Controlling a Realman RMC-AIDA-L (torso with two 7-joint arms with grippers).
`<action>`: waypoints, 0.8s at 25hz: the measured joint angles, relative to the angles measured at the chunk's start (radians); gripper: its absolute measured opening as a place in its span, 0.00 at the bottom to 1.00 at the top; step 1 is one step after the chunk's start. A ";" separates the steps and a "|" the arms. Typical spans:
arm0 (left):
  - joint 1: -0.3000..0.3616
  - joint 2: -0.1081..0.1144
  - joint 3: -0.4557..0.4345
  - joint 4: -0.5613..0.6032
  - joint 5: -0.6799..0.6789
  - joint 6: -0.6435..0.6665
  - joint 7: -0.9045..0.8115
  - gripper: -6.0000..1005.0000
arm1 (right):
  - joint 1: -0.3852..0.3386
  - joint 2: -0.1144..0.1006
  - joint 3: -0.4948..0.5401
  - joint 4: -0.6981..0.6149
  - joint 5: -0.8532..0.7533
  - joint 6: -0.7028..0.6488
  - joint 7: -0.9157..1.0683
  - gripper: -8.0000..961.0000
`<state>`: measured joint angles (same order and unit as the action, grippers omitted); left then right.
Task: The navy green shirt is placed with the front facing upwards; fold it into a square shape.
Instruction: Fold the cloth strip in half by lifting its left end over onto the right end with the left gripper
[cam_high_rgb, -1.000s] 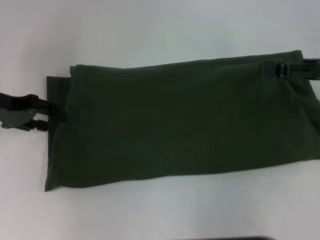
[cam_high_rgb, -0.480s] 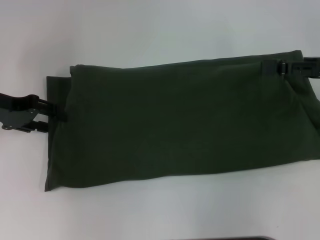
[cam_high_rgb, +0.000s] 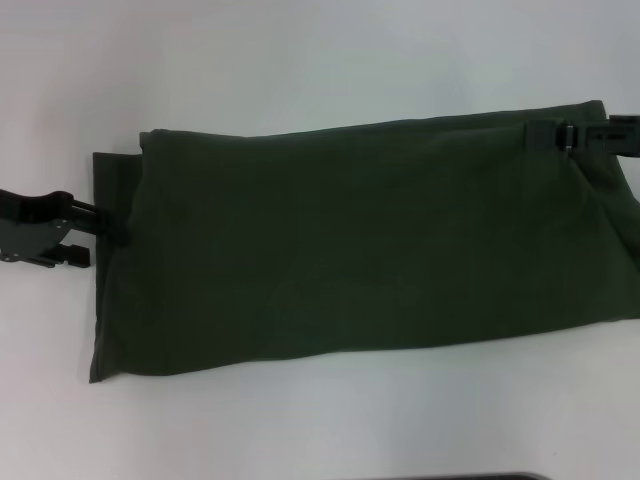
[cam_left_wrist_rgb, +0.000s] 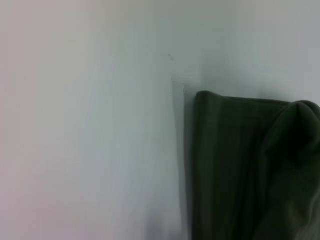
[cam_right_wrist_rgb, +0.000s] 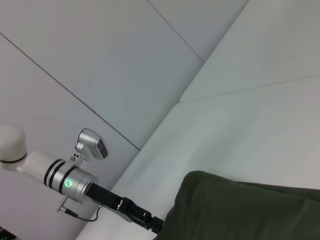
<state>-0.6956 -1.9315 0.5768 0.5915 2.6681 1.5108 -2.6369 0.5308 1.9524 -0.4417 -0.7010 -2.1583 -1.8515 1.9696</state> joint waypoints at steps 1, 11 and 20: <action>-0.001 -0.001 0.000 0.000 0.000 0.000 0.000 0.67 | 0.000 0.000 0.000 0.000 0.000 0.000 0.000 0.64; -0.016 -0.007 0.000 -0.015 0.000 0.001 0.007 0.67 | -0.003 -0.001 0.002 0.000 0.000 0.000 0.007 0.64; -0.013 -0.005 -0.002 -0.018 -0.001 -0.002 0.007 0.67 | -0.003 -0.003 0.002 0.000 0.000 0.000 0.007 0.64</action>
<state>-0.7088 -1.9364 0.5750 0.5737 2.6675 1.5092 -2.6298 0.5277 1.9495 -0.4402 -0.7010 -2.1583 -1.8515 1.9771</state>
